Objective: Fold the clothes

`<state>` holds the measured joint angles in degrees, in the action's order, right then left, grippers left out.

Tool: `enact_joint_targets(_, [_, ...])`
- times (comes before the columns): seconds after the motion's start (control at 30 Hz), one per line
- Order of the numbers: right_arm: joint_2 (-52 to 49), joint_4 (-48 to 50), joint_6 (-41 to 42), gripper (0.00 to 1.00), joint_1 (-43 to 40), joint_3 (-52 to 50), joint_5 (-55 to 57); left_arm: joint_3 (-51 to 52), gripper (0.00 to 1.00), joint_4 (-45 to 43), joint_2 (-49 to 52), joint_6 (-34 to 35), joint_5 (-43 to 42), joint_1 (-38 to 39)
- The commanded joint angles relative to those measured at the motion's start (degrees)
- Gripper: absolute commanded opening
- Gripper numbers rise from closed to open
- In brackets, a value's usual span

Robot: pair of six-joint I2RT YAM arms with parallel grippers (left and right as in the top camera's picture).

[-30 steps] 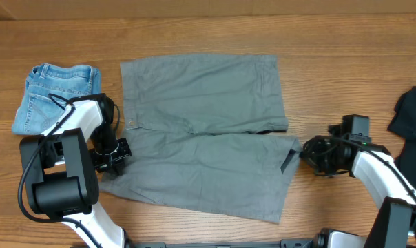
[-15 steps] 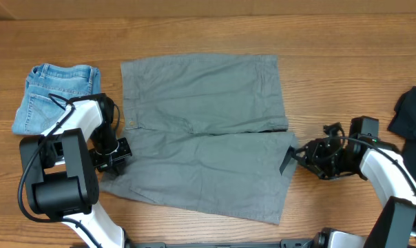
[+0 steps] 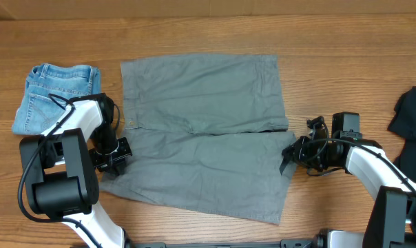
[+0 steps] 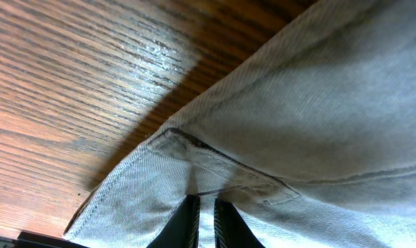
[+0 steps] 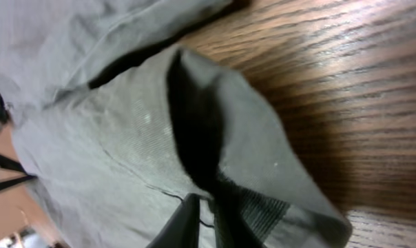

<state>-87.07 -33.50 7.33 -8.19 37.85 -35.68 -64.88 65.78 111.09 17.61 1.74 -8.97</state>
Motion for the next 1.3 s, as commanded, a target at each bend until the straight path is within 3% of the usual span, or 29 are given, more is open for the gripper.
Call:
enact_joint_targets(0.0, [0.90, -2.95, 0.11, 0.04, -0.63, 1.99, -0.46, -0.17, 0.13, -3.89, 1.18, -1.38, 1.20, 0.00])
enact_joint_targets(0.27, [5.11, -20.87, 2.86, 0.04, -4.26, 10.43, 6.97, -0.17, 0.15, -4.15, 1.16, -2.01, 1.20, 0.00])
enact_joint_targets(0.43, [5.07, -23.19, 5.55, 0.04, -4.33, 10.49, 14.21, -0.17, 0.18, -4.35, 1.18, -2.01, 1.20, 0.00])
enact_joint_targets(0.47, [5.07, -22.64, 6.27, 0.09, -4.33, 10.47, 15.50, -0.17, 0.20, -4.35, 1.16, -2.01, 1.20, 0.00])
enact_joint_targets(0.57, [5.07, -21.81, 6.45, 0.42, -4.33, 10.36, 15.58, -0.17, 0.27, -4.39, 1.16, -2.01, 1.20, 0.00])
enact_joint_targets(0.6, [5.07, -22.38, 6.45, 0.45, -4.33, 10.34, 15.26, -0.17, 0.29, -4.37, 1.18, -2.03, 1.20, 0.00])
enact_joint_targets(0.9, [5.05, -23.93, 2.29, 0.34, -1.14, 5.81, 5.60, -0.17, 0.36, -4.94, 1.18, -2.21, 1.18, 0.00])
enact_joint_targets(1.27, [5.03, -22.21, 6.47, 0.35, 3.15, -1.05, 3.39, -0.17, 0.39, -5.01, 1.16, -2.21, 1.16, 0.00])
